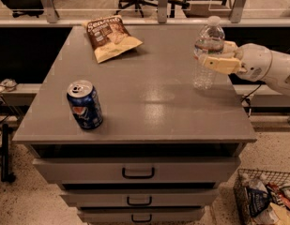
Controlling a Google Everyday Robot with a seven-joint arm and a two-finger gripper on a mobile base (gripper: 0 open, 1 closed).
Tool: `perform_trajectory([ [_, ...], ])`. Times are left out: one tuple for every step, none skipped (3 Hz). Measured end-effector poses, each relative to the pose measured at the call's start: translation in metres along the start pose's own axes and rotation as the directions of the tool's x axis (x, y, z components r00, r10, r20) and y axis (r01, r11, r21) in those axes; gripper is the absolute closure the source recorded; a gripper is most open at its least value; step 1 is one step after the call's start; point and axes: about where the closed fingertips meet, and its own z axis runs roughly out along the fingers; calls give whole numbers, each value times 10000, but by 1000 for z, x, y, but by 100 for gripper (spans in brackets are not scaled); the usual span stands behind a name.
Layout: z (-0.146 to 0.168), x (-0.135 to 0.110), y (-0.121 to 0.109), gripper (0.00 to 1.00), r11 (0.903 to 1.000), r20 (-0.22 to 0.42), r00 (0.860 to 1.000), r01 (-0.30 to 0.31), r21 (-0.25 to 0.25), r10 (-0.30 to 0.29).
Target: Place water bottle upright
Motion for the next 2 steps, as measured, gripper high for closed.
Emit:
perform_trajectory([
  [-1, 2, 5, 59, 9996, 232, 9994, 255, -155, -252],
  [0, 9, 12, 35, 9990, 295, 9991, 308, -326, -298],
])
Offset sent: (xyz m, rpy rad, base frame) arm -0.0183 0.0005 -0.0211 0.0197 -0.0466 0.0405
